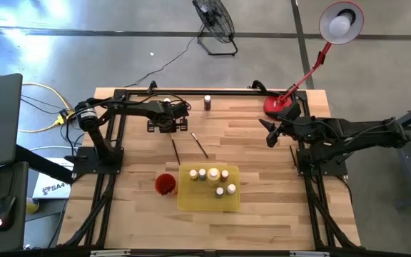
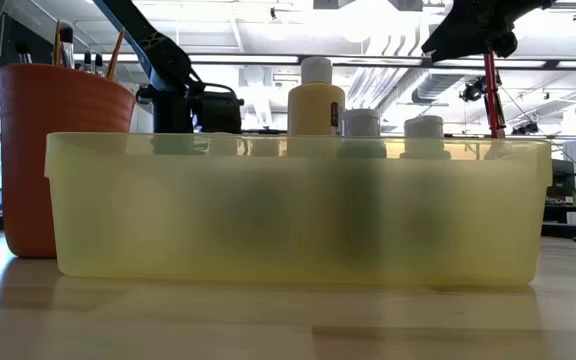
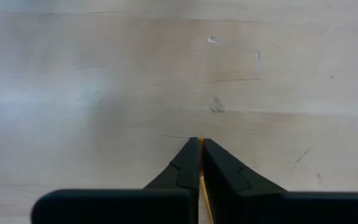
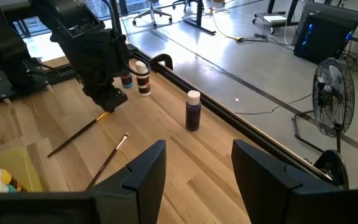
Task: Pick & Place Paint Supplies
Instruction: Put the golden paintbrush into the orange cup
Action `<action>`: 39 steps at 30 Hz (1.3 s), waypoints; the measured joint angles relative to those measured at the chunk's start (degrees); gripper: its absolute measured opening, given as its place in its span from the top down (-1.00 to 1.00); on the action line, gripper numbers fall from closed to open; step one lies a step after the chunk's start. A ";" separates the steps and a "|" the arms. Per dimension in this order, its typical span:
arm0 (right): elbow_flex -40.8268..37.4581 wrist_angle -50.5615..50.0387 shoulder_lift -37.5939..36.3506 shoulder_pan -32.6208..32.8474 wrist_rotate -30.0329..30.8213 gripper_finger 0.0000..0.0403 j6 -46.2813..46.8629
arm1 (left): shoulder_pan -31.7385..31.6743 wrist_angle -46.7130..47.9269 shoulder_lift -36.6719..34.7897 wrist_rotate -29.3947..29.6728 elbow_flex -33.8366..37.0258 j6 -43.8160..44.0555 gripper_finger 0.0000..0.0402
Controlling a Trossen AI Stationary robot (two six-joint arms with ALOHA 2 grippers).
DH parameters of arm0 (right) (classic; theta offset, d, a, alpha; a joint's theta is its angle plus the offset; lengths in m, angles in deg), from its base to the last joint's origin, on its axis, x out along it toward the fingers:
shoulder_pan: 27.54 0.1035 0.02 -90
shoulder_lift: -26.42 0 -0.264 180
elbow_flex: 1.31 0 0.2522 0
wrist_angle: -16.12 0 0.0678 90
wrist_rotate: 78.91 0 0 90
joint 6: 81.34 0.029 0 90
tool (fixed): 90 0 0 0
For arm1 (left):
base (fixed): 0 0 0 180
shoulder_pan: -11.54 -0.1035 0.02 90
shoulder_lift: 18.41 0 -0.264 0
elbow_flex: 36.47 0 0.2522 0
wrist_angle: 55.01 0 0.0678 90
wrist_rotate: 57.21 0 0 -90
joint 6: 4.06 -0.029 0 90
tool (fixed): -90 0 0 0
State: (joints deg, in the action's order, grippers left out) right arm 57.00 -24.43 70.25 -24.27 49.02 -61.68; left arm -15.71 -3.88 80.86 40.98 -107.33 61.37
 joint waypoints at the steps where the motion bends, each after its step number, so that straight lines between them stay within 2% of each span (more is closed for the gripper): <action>1: 0.00 0.00 0.00 0.00 0.00 0.14 0.00 | 0.00 -0.01 0.00 -0.18 0.00 -0.69 0.97; 8: 0.00 0.00 0.00 0.00 0.00 0.14 0.00 | -0.07 -0.14 -0.72 -1.35 0.07 -4.34 0.99; 13: 0.00 0.00 0.00 0.00 0.01 0.14 0.22 | -0.11 -0.82 -4.12 -1.30 0.15 -7.32 0.99; 22: 0.00 0.00 0.00 0.00 -0.77 0.14 2.64 | -0.13 0.51 -13.11 4.10 0.13 -11.76 1.00; 26: 0.00 0.00 0.00 0.00 -0.75 0.14 2.62 | -0.13 1.97 -18.71 5.85 0.11 -14.84 1.00; 29: 0.00 0.00 0.00 0.00 -0.71 0.14 2.62 | -0.12 1.92 -24.49 5.09 0.11 -20.03 1.00; 35: 0.00 0.00 0.00 0.00 -0.60 0.14 2.62 | -0.11 1.98 -37.64 2.29 0.07 -26.99 1.00; 39: 0.00 0.00 0.00 0.00 -0.59 0.14 2.89 | -0.11 2.03 -47.26 -3.05 0.07 -33.80 1.00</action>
State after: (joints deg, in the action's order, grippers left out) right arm 57.00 -24.43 70.25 -24.27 48.43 -58.79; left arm -15.82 -1.85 33.60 37.93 -107.27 27.56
